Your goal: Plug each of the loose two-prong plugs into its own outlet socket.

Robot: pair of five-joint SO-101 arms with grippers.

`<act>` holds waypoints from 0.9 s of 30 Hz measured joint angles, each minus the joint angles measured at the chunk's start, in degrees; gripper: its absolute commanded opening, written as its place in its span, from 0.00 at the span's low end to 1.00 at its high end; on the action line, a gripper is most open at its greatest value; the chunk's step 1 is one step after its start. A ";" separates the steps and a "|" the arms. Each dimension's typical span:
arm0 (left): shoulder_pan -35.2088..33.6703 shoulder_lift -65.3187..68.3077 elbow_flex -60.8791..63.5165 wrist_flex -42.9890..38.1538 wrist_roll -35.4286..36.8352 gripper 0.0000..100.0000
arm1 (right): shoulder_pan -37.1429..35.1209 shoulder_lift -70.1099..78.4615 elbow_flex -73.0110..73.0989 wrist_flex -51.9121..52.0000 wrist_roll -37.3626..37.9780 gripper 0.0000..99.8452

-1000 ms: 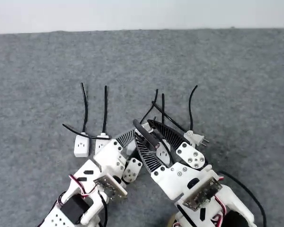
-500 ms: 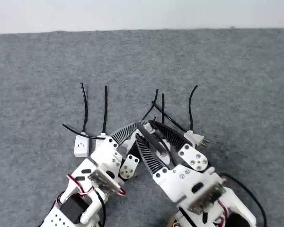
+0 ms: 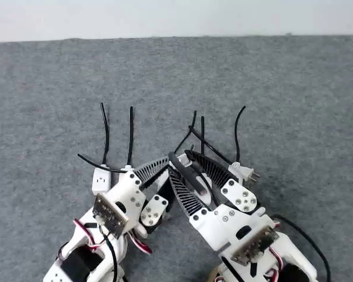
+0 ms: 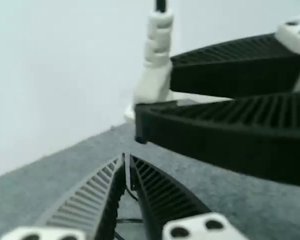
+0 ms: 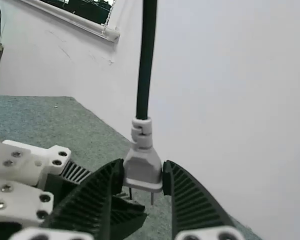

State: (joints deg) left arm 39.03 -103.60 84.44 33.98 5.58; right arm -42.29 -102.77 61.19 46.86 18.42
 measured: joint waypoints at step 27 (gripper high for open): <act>2.90 0.00 -8.35 11.25 -0.53 0.01 | 0.00 -0.09 1.76 0.00 0.00 0.01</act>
State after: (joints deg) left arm 41.93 -103.60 76.09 45.23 5.05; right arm -42.29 -102.86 62.95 46.86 18.42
